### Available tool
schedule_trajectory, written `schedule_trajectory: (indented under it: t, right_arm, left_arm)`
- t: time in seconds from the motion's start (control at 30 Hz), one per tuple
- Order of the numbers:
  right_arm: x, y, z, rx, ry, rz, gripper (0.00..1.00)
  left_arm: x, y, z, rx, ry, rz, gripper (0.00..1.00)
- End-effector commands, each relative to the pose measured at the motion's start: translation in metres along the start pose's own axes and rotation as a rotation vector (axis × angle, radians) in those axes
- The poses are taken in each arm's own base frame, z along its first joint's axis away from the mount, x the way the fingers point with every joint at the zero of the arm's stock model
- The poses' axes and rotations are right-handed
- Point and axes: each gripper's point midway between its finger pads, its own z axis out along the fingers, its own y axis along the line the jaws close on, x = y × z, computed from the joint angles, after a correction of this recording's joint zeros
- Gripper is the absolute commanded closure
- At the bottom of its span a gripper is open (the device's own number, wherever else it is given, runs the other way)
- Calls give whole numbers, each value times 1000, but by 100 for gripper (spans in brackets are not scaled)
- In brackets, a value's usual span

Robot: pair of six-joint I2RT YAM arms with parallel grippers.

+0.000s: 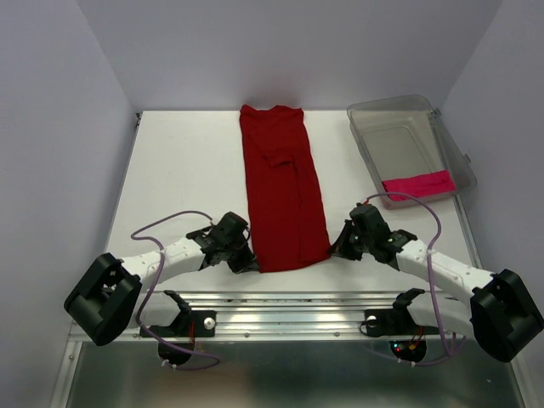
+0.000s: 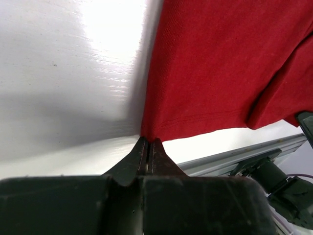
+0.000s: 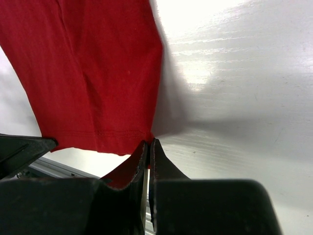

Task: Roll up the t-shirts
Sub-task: Roll the T-shirt to the center of the board.

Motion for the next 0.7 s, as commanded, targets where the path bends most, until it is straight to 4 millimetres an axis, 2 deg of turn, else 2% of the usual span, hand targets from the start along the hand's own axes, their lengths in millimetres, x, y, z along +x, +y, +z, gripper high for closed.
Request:
schedule_trajectory:
  t: [0.0,0.4,0.67]
  right_arm:
    - [-12,10,-8,-12,-50,-9,99]
    - [-23,16,-13,2,-78,-24,99]
    - [-31,15,-9,32,-104,-24,99]
  left_arm:
    - [0,-20,-9,73,1,-4,100]
    - [-16,-39,-25,136,-63,-28,100]
    - [-29,-49,-25,191,-85,-51,100]
